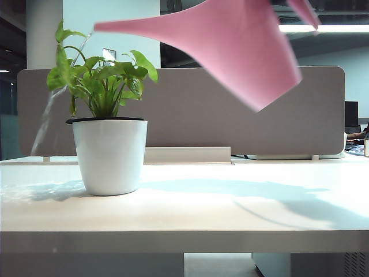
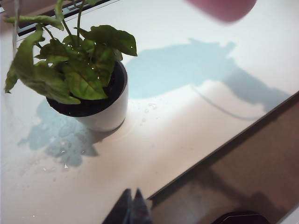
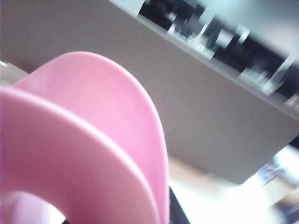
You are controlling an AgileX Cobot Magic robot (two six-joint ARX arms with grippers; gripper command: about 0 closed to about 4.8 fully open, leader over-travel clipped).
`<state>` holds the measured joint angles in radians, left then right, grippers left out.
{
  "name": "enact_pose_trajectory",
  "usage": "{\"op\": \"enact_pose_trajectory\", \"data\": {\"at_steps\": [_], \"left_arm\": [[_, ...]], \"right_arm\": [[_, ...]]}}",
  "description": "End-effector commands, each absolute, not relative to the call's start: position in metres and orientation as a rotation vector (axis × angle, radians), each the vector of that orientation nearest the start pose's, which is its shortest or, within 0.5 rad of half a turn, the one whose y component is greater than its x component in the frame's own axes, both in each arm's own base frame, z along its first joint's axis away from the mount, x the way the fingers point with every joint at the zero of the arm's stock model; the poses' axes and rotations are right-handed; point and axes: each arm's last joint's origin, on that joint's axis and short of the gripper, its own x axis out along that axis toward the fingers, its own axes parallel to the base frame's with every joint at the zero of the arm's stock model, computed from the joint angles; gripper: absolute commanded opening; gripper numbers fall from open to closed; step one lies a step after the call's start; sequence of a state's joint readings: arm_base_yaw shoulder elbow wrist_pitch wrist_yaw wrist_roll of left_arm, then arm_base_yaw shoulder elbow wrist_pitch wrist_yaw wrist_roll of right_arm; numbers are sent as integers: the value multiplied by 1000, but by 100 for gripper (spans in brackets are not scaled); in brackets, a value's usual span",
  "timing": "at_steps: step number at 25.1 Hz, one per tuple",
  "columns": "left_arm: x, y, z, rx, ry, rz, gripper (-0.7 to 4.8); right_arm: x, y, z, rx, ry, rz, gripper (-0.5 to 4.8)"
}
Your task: Pick up the watering can from the table, water the potted plant, and put the can back.
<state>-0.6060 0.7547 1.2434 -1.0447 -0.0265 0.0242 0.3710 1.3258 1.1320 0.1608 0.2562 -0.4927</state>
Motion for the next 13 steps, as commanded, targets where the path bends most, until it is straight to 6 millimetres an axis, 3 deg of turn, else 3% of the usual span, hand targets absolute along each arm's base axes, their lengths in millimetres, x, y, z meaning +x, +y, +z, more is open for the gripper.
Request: {"op": "enact_pose_trajectory", "data": {"at_steps": [1,10,12,13], "left_arm": [[80,-55,402,188,522,-575,3],[80,-55,402,188,522,-575,3],[80,-55,403,188,521,-575,3],[80,-55,402,188,522,-575,3]], "right_arm": [[284,102,346,-234,-71,134,-1],[273,99,250,29,-166,164,-1],[280,101,219,39,-148,166,-1],[283,102,215,44,-145,166,-1]]}}
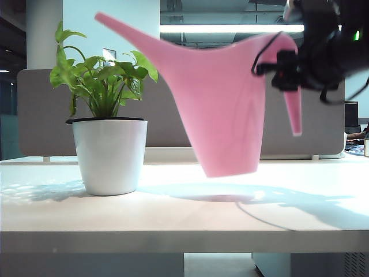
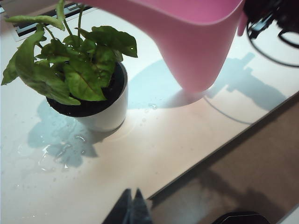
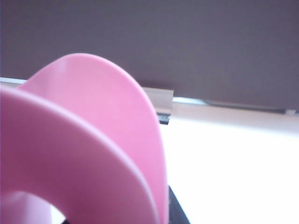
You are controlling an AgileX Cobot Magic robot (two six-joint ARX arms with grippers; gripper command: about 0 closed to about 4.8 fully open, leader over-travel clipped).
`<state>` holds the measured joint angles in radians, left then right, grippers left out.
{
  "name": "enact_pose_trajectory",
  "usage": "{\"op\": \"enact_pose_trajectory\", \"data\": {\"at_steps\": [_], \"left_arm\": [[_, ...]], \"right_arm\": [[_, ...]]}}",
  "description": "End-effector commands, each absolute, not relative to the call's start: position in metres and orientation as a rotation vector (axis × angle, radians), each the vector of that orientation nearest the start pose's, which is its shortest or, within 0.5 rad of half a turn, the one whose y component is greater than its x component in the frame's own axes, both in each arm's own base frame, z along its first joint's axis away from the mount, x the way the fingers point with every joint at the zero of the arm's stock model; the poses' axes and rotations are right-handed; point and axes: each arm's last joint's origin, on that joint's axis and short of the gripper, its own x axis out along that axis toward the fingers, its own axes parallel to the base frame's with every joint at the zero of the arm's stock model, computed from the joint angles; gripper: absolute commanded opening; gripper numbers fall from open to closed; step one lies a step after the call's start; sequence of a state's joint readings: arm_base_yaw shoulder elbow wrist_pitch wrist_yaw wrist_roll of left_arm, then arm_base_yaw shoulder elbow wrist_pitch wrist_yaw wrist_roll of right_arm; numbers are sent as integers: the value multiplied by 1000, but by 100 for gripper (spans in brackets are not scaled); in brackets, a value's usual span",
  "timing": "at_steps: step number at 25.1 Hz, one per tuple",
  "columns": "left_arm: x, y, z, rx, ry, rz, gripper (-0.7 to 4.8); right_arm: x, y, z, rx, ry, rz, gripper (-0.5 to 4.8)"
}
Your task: Pick up the watering can from the table, water the potted plant, and put the can back.
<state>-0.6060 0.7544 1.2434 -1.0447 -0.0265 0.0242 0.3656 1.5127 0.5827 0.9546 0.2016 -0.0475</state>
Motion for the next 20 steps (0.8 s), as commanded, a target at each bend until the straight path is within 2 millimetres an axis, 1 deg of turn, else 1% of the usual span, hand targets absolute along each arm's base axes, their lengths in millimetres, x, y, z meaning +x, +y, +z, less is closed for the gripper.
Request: {"op": "enact_pose_trajectory", "data": {"at_steps": [1,7,9,13,14,15,16,17,20], "left_arm": [[80,-55,402,188,522,-575,3],[80,-55,403,188,521,-575,3],[80,-55,403,188,521,-575,3],[80,-55,403,188,521,-575,3],[80,-55,403,188,521,-575,3],[80,-55,403,188,521,-575,3],[80,-55,403,188,521,-575,3],[80,-55,403,188,521,-575,3],[80,-55,403,188,521,-575,3]], "right_arm": [[285,103,210,45,-150,166,-1],[294,107,189,54,-181,166,-1],[298,108,174,41,-140,167,-1],[299,109,168,34,-118,187,0],[299,109,168,33,-117,191,9],[299,109,168,33,-118,193,72],[299,109,168,33,-118,193,118],[299,109,168,32,-117,193,176],[299,110,167,32,-116,194,294]]}}
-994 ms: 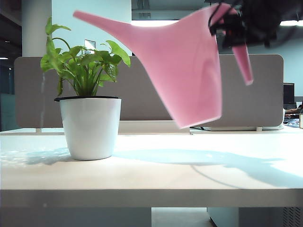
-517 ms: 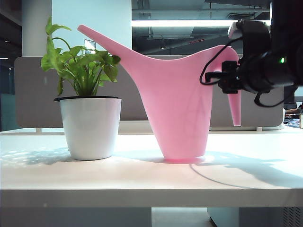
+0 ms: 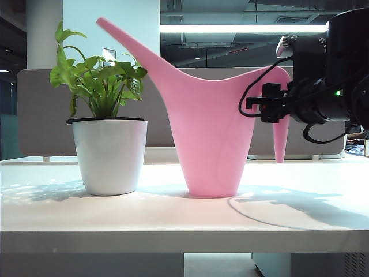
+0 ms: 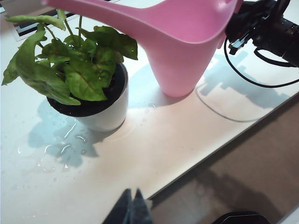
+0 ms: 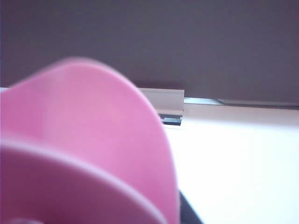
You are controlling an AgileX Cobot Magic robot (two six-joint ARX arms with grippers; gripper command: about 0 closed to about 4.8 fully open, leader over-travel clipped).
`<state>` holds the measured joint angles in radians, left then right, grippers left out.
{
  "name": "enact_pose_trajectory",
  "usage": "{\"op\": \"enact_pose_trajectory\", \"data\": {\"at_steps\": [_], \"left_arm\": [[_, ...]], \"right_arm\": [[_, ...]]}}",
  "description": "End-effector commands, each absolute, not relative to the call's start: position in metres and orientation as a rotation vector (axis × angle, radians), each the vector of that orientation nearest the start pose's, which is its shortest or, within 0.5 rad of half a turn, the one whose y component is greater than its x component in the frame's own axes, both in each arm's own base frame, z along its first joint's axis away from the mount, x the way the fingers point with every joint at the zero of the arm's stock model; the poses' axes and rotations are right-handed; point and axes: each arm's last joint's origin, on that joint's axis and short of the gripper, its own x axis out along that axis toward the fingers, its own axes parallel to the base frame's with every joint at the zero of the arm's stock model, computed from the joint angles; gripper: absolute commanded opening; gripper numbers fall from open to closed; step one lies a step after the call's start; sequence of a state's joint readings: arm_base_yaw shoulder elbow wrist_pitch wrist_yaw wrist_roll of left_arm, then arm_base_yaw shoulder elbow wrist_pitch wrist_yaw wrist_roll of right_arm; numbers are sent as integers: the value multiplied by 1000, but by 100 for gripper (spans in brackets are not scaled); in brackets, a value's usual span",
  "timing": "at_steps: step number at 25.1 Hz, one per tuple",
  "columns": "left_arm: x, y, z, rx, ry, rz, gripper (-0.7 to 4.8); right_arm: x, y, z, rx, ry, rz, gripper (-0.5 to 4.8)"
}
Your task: Pick up the watering can from the table, water the potted plant, and put the can back.
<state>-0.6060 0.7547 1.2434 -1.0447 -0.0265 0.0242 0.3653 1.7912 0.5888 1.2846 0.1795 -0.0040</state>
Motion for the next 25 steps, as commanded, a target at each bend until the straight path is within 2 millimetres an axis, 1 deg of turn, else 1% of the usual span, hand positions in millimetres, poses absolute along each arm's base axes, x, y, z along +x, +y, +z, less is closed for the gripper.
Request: {"op": "enact_pose_trajectory", "data": {"at_steps": [1,3,5,6,7,9,10,11,12,13,14,16,17,18,19,21,23,25], "left_arm": [[80,-55,403,188,521,-575,3],[80,-55,403,188,521,-575,3],[80,-55,402,188,522,-575,3],[80,-55,403,188,521,-575,3],[80,-55,403,188,521,-575,3],[80,-55,403,188,521,-575,3],[81,-55,403,188,521,-574,3],[80,-55,403,188,521,-575,3],[80,-55,402,188,522,-574,3],[81,-55,403,188,521,-574,3],[81,-55,403,188,521,-574,3],[80,-55,403,188,521,-575,3],[80,-55,403,188,521,-575,3],[80,-55,403,188,521,-575,3],[81,-55,403,188,521,-574,3],[80,-55,403,188,521,-575,3],[80,-55,402,188,522,-575,3],[80,-55,402,188,522,-575,3]], "right_arm": [[298,109,167,31,-114,194,343],[295,109,165,29,-107,195,383],[284,105,163,26,-93,196,388],[272,100,164,24,-86,196,388],[265,97,164,23,-84,196,388],[239,87,165,23,-83,195,388],[232,84,165,24,-84,196,387],[215,78,165,25,-89,196,377],[208,75,165,26,-93,196,352],[199,72,165,28,-98,196,316],[185,66,164,30,-108,196,247],[171,61,162,32,-112,196,193],[167,59,162,31,-108,196,172],[162,58,160,32,-99,197,127],[160,57,160,36,-93,198,101],[151,54,159,63,-86,203,14],[147,52,160,76,-74,205,8],[141,51,160,63,-30,245,7]]}}
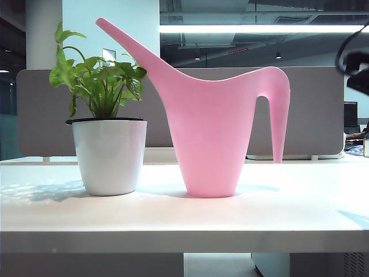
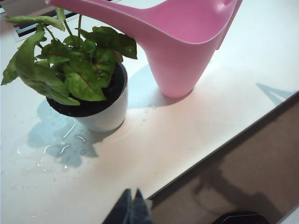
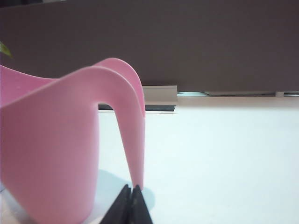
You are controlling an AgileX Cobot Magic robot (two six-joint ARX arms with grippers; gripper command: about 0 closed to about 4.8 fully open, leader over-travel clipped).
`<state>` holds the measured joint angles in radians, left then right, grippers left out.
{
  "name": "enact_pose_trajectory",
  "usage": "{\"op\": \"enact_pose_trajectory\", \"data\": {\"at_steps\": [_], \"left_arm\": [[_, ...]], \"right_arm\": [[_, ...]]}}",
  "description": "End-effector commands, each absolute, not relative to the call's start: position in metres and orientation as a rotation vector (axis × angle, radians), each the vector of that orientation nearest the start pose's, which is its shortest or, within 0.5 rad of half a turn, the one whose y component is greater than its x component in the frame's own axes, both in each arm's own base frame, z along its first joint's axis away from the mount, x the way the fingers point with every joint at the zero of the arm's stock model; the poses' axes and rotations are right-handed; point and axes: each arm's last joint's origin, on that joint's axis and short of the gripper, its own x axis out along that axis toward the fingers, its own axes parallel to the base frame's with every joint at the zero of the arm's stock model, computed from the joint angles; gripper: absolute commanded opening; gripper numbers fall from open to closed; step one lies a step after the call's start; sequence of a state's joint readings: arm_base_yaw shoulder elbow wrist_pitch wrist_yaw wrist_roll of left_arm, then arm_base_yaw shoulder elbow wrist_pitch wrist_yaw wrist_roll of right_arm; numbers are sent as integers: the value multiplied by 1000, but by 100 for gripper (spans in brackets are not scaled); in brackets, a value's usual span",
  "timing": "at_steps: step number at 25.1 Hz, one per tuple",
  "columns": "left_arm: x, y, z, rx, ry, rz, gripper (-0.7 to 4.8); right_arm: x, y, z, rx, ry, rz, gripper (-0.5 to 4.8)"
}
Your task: Pick up the watering can from the table, water the potted plant, and put the can back.
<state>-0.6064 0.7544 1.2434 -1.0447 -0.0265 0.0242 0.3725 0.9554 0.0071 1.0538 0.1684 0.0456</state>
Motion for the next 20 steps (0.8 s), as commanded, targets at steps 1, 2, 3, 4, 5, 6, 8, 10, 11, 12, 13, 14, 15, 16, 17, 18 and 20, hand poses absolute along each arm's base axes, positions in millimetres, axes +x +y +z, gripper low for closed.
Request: {"op": "enact_pose_trajectory", "data": {"at_steps": [1,2,3,4,5,6,8,10,11,12,13,14,15,16,17,18,20], "left_arm": [[80,-55,403,188,521,-574,3],[80,-55,402,188,522,-574,3],[80,-55,403,188,521,-575,3],[80,-55,402,188,522,-575,3],[80,-55,403,188,521,-575,3],[80,-55,403,188,521,-574,3],[80,-55,403,188,521,-575,3],[80,-55,403,188,521,-575,3],[80,-55,403,188,521,-575,3],[80,-55,403,188,521,-575,3],[80,-55,403,188,521,-575,3],[80,-55,403,188,521,-575,3],[80,-55,403,188,521,-575,3],[80,-55,403,188,521,-575,3],[80,-55,403,188,521,-575,3],[80,-55,403,188,521,-575,3],[81,-55,402,188,522,-574,3]], "right_arm": [[136,50,160,55,1,247,7],[134,48,160,51,16,245,7],[129,46,159,43,45,241,6],[123,43,157,34,82,231,-4],[120,40,156,28,107,220,-4],[117,37,154,23,131,206,-4],[109,28,148,14,193,153,-4],[102,20,143,12,236,94,-4],[98,15,141,14,253,69,-3],[98,14,143,22,233,74,-3],[97,14,144,29,223,89,-2],[96,14,144,32,218,106,-2],[96,14,144,35,211,121,-2],[96,14,145,37,205,133,-2],[95,14,146,38,196,139,-2],[95,14,146,38,185,138,-2],[95,14,146,38,187,136,-2]]}}
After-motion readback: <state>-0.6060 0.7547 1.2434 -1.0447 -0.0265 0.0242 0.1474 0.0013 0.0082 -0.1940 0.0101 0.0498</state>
